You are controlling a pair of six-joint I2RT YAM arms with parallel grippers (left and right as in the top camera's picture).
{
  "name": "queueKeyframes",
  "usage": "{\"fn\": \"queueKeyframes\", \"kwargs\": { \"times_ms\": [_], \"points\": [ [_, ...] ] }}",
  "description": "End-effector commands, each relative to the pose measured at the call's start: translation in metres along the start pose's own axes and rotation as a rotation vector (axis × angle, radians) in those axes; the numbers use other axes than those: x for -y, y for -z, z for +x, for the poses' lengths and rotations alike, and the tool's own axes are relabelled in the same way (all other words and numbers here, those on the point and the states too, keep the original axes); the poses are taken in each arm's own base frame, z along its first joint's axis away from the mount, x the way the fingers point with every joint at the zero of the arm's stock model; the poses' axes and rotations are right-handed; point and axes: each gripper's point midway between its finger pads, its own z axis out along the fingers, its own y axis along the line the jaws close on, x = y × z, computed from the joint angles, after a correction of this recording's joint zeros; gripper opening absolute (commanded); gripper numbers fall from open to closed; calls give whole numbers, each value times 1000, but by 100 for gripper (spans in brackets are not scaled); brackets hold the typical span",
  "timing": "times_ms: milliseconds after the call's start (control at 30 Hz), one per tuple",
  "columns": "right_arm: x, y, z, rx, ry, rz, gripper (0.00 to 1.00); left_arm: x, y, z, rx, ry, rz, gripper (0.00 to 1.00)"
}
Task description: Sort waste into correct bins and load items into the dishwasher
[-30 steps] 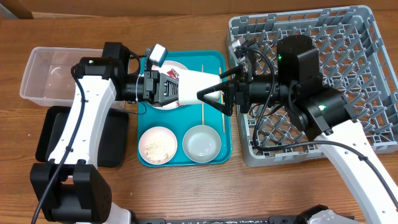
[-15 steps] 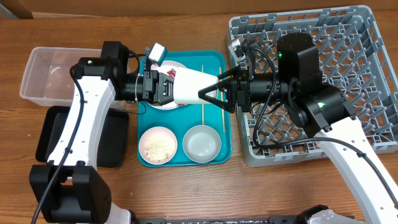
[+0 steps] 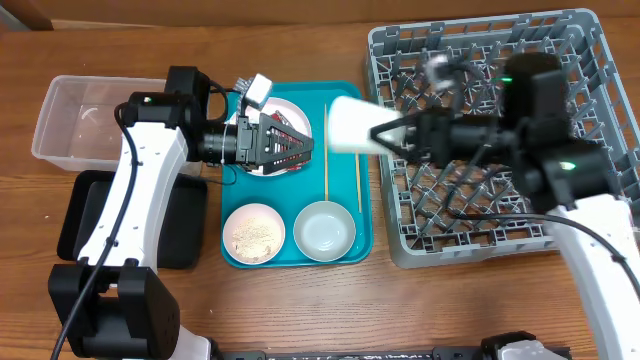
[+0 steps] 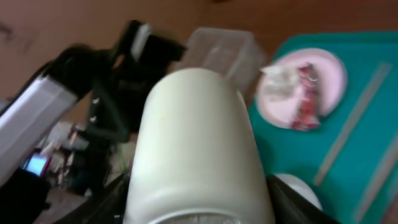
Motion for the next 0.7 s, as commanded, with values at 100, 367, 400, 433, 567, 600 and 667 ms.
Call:
{"fn": "queueKeyframes", "kwargs": {
  "times_ms": [100,367,400,433,567,600,667],
  "points": [
    [91,73,27,101,-320,605,53,-2,0,-1,-10,-48,-61,100],
    [119,91,104,-79,-522,972,50,-3,0,-7,-2,-104,-65,100],
    [123,89,112,-94,-536,1011,50,-4,0,-7,-2,-106,-66,100],
    [126,88,120,-107,-545,1051,50,-4,0,-8,-1,-107,-66,100],
    [138,60,143,-154,-538,1086,50,-5,0,-9,-1,-107,-71,100],
    [141,52,148,-166,-531,1084,51,-5,0,-8,-1,-107,-76,100],
    [151,46,158,-173,-549,1135,51,-7,0,-8,-2,-92,-83,100]
  ]
}}
